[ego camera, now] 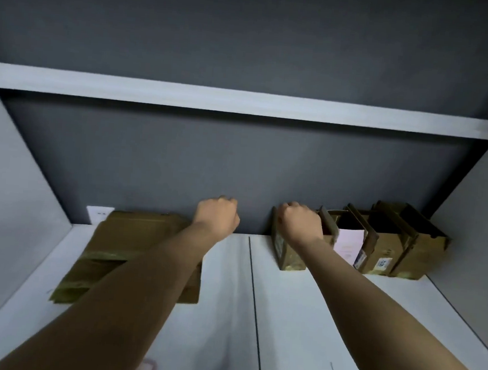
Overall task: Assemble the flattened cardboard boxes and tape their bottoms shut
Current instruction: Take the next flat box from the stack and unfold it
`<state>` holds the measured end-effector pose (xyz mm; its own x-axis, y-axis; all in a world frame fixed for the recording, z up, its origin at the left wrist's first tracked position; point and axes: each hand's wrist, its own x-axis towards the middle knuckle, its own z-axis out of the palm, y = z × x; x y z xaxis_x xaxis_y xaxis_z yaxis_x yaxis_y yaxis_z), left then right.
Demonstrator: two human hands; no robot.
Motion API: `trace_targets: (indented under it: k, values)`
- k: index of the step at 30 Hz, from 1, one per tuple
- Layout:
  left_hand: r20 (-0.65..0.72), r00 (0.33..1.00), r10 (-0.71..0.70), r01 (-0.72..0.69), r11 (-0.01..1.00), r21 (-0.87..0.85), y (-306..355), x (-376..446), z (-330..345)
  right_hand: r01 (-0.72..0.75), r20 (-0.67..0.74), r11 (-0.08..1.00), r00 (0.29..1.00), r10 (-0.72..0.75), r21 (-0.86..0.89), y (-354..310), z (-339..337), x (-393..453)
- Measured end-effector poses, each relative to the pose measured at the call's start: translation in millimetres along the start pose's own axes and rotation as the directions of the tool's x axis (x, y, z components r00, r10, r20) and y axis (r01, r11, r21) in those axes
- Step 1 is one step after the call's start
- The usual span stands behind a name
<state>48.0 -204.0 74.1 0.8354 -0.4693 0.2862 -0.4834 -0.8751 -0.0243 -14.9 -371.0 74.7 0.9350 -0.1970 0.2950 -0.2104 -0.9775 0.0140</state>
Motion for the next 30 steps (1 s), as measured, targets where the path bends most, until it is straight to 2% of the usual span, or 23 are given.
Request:
trace_targets:
  k: [4,8,11,14,17,20,21,24,25,28,30]
  values:
    - [0.033,0.997,-0.063,0.060,0.995,0.080,-65.3,-28.0,-17.6,0.062,-0.034,0.998,0.998,-0.062,0.018,-56.3,-19.2,2.8]
    - [0.054,0.984,-0.168,0.165,0.985,0.059,-133.1,-59.0,-12.0,0.128,-0.004,0.991,0.992,-0.128,0.031,-103.3,-9.2,1.1]
    - [0.063,0.963,-0.261,0.259,0.965,0.034,-176.8,-80.2,8.6,0.147,0.081,0.986,0.985,-0.154,0.085,-138.3,16.1,2.5]
    - [0.148,0.902,-0.404,0.411,0.911,-0.018,-209.7,-94.8,37.2,0.133,0.210,0.985,0.966,-0.154,0.109,-169.7,48.1,4.9]
    - [0.276,0.829,-0.486,0.544,0.815,-0.199,-237.3,-103.3,72.4,0.077,0.359,0.986,0.925,-0.126,0.149,-194.9,85.5,6.8]
    - [0.409,0.710,-0.574,0.703,0.613,-0.360,-256.1,-107.0,102.6,0.001,0.492,0.963,0.860,-0.138,0.269,-207.9,129.5,6.1]
    - [0.428,0.692,-0.581,0.721,0.590,-0.364,-261.0,-107.6,111.9,-0.028,0.518,0.948,0.842,-0.148,0.316,-211.2,143.8,6.0]
    - [0.487,0.693,-0.531,0.708,0.629,-0.321,-266.2,-108.5,131.6,-0.146,0.585,0.904,0.801,-0.131,0.402,-217.4,175.4,6.1]
    - [0.514,0.685,-0.517,0.716,0.609,-0.342,-267.0,-107.5,136.8,-0.172,0.604,0.895,0.787,-0.126,0.412,-220.1,182.9,6.4]
    - [0.523,0.657,-0.543,0.754,0.467,-0.462,-269.8,-108.0,149.8,-0.279,0.611,0.832,0.787,-0.088,0.479,-227.1,197.5,7.1]
    - [0.453,0.650,-0.610,0.741,0.375,-0.557,-269.4,-108.1,146.7,-0.427,0.549,0.680,0.834,0.044,0.595,-229.8,196.5,7.3]
